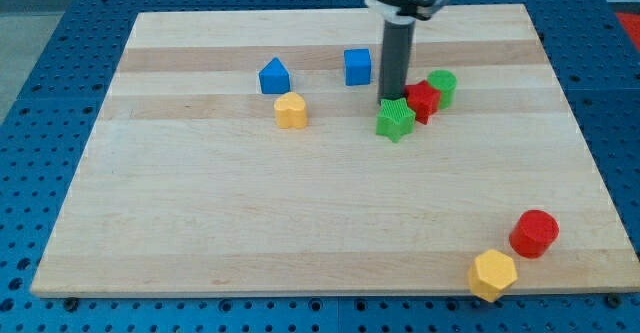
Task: Push the green star left and a bit down
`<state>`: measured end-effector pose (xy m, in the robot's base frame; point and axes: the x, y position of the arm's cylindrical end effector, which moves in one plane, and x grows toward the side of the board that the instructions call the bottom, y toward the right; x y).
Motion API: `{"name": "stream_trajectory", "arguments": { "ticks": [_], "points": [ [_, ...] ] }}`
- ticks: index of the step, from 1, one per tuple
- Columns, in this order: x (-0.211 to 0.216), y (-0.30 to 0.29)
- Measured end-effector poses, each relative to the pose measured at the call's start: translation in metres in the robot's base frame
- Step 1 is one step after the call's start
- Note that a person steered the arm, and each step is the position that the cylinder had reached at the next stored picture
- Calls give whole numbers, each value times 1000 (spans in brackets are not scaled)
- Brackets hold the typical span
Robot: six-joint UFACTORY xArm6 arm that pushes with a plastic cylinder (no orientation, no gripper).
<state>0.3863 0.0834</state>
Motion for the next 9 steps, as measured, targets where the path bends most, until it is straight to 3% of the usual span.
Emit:
{"name": "stream_trajectory", "arguments": {
  "ticks": [3, 6, 9],
  "points": [
    [88, 43],
    [48, 32],
    [35, -27]
  ]
}}
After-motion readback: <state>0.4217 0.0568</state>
